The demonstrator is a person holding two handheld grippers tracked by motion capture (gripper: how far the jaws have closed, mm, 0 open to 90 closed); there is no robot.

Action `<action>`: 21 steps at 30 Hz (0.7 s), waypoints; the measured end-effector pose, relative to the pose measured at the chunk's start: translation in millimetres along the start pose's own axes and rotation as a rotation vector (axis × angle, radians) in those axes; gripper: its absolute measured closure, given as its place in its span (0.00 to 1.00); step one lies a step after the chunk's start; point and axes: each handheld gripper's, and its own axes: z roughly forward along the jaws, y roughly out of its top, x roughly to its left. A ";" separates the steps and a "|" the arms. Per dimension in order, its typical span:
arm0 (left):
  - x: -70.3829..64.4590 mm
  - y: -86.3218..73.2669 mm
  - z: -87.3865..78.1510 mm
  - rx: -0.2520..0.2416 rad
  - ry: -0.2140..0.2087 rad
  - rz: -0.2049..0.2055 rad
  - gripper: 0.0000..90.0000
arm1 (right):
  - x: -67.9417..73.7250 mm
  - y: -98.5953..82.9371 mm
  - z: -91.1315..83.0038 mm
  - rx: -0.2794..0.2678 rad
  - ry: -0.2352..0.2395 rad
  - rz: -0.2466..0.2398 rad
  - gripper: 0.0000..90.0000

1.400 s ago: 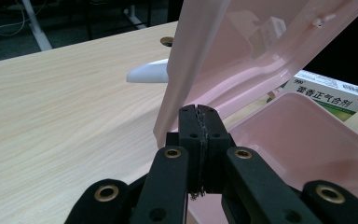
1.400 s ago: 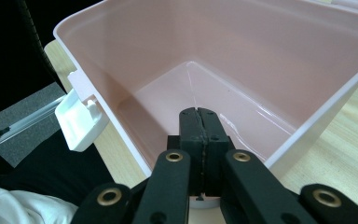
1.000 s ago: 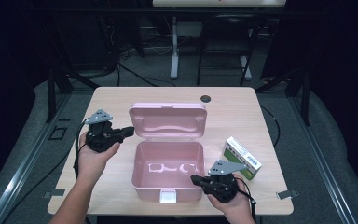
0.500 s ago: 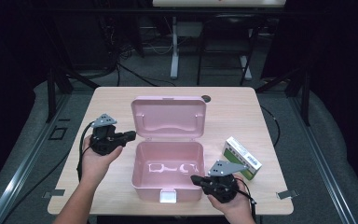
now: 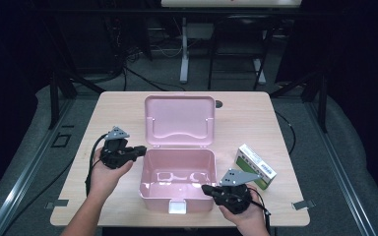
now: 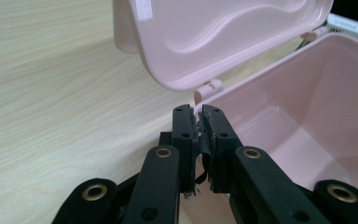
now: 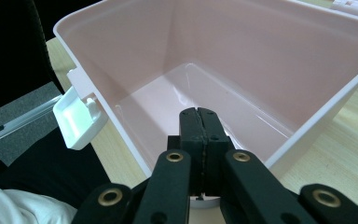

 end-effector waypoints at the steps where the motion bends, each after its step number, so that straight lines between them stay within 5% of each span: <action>1: -0.3 -0.6 0.8 0.003 0.003 0.005 0.96 | 0.0 0.0 -0.1 0.001 0.000 0.000 1.00; 21: -0.6 -11.3 -0.7 -0.062 -0.003 -0.013 0.96 | -0.4 -0.6 -0.9 0.002 0.011 -0.002 1.00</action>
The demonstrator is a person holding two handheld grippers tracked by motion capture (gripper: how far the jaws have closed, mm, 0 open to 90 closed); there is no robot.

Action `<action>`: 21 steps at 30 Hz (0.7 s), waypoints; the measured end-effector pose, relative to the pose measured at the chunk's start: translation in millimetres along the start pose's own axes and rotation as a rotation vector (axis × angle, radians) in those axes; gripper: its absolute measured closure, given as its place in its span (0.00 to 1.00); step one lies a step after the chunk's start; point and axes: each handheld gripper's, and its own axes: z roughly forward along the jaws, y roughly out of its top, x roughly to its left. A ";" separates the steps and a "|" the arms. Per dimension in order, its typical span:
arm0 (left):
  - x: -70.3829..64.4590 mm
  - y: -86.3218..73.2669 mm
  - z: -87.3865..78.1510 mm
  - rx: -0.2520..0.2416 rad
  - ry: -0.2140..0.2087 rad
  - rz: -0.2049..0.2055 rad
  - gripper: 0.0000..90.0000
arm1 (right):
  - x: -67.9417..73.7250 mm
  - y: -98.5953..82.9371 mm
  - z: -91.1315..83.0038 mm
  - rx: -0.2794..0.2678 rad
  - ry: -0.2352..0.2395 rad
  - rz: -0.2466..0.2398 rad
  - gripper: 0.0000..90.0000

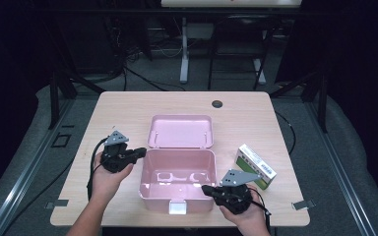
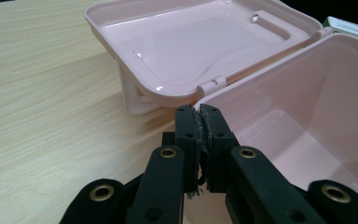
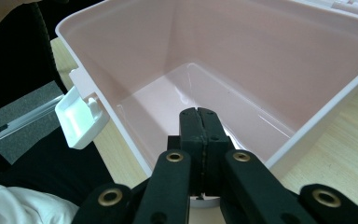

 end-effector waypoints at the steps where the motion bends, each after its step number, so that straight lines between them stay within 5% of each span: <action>1: 0.1 -1.0 -0.3 -0.006 -0.001 0.000 0.96 | 0.1 0.0 -0.3 0.002 0.001 0.000 1.00; 17: -2.2 -3.7 -2.1 -0.012 -0.017 0.003 0.96 | 2.5 -1.5 -3.7 0.007 0.015 0.022 1.00; 21: -1.7 -4.0 -3.0 -0.020 -0.020 0.000 0.96 | 4.8 1.6 -4.7 0.007 0.015 0.013 0.93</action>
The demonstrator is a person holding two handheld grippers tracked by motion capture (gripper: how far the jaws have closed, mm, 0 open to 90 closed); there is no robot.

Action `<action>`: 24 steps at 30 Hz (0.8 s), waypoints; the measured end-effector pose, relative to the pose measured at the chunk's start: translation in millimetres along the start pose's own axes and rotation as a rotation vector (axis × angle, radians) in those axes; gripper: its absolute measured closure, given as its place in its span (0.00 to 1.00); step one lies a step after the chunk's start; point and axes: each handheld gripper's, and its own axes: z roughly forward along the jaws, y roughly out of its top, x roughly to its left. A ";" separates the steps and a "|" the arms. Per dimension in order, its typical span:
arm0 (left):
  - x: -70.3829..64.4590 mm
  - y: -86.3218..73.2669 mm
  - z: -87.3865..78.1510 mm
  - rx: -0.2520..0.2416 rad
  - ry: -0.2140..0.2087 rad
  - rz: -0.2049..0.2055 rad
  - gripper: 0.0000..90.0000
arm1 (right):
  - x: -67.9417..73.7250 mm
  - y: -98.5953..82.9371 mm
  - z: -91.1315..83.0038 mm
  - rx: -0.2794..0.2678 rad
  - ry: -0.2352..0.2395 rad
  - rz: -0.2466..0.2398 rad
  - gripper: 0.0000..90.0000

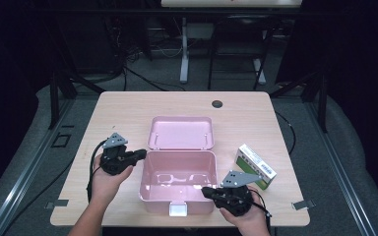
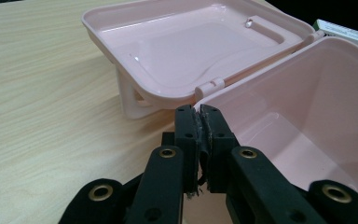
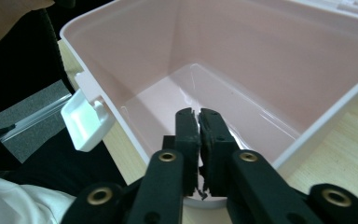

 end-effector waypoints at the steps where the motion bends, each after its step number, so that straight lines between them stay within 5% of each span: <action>1: 0.2 0.1 -1.4 0.000 -0.003 -0.005 0.95 | 0.9 2.0 -1.3 -0.003 -0.001 -0.002 0.91; 10: 2.3 -1.8 -15.6 0.015 -0.027 -0.007 0.75 | -7.9 28.1 -18.3 -0.047 -0.055 -0.003 0.62; 17: 6.3 -1.2 -29.9 -0.010 -0.006 -0.018 0.63 | -20.1 48.9 -31.7 -0.052 -0.099 -0.022 0.56; 24: 8.5 1.3 -42.7 -0.009 -0.015 -0.010 0.65 | -34.8 63.0 -37.3 0.030 -0.137 -0.036 0.57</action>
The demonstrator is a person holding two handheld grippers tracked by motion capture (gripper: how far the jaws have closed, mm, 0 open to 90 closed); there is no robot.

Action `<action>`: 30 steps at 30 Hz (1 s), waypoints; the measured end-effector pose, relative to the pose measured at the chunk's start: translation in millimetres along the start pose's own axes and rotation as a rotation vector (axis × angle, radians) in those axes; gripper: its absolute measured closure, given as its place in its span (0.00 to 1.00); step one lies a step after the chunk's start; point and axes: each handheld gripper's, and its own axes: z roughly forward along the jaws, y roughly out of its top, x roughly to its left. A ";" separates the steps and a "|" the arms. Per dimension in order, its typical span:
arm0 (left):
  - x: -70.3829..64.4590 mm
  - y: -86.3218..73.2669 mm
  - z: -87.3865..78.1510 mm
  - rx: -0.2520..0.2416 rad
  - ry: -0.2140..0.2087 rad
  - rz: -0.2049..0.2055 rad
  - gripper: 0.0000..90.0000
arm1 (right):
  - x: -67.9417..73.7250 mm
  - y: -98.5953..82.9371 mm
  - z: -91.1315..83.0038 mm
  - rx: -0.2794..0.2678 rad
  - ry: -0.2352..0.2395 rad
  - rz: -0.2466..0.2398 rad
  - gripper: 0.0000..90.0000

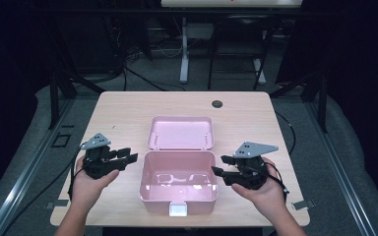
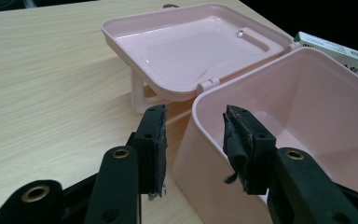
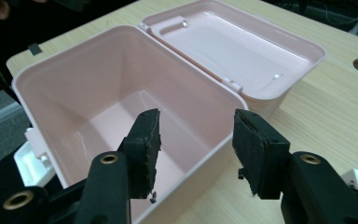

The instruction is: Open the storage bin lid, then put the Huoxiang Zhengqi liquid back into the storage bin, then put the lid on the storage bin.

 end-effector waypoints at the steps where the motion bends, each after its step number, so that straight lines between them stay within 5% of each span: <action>1: -0.4 0.4 -0.8 0.005 0.008 0.002 0.65 | -2.4 1.2 0.7 0.017 0.008 0.001 0.56; 8: -1.1 1.5 -5.2 -0.001 0.009 -0.003 0.61 | -14.1 8.3 7.6 0.126 -0.020 -0.066 0.57; 16: -1.0 3.8 -12.1 -0.008 0.019 0.003 0.59 | -39.2 22.2 4.2 0.150 -0.093 -0.044 0.53; 30: 1.4 3.4 -12.8 -0.009 0.024 -0.002 0.59 | -77.5 27.0 15.2 0.363 -0.215 -0.063 0.55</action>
